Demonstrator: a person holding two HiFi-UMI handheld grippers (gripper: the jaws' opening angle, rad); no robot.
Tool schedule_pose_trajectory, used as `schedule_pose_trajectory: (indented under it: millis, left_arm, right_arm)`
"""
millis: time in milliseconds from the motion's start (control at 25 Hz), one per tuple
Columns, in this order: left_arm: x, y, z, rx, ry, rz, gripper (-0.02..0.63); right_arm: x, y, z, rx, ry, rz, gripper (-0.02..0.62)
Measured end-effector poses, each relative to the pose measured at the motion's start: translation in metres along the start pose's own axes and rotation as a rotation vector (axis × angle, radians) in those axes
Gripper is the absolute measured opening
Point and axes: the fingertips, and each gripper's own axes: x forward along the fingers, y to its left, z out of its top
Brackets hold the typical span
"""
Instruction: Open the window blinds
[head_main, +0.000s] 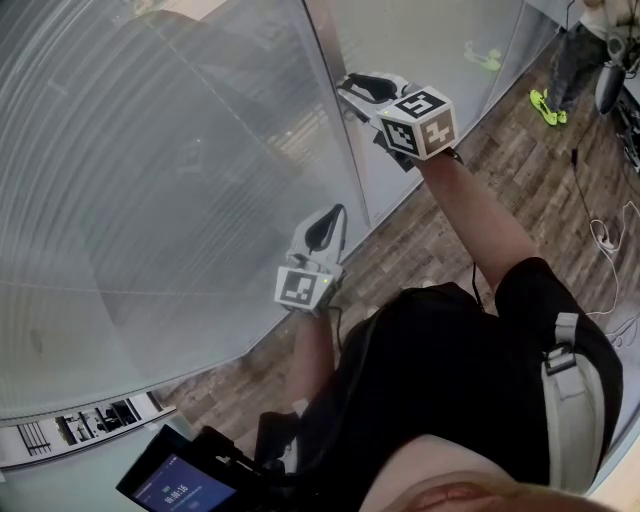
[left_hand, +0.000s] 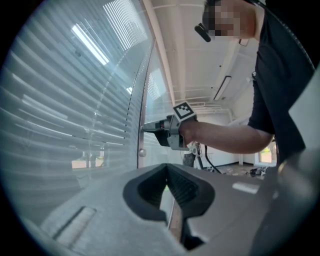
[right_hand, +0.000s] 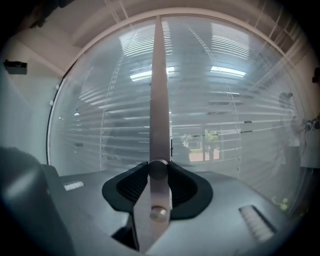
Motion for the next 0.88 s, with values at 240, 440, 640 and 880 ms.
schedule_pose_trajectory:
  millis: [240, 440, 640, 880]
  left_arm:
    - [0.0002, -0.0005, -0.0024, -0.009, 0.017, 0.003, 0.003]
    - [-0.0008, 0.0013, -0.0014, -0.009, 0.020, 0.011, 0.003]
    - [0.0006, 0.0011, -0.0017, -0.002, 0.023, 0.004, 0.003]
    - [0.0051, -0.0048, 0.0006, 0.001, 0.025, -0.015, 0.003]
  right_arm:
    - [-0.0002, -0.0021, 0.0018, 0.183, -0.043, 0.013, 0.127]
    - [0.0012, -0.0022, 0.0012, 0.203, -0.052, 0.013, 0.127]
    - [0.0003, -0.0018, 0.0029, 0.198, -0.059, 0.015, 0.127]
    - [0.0005, 0.0026, 0.0061, 0.175, -0.063, 0.016, 0.127]
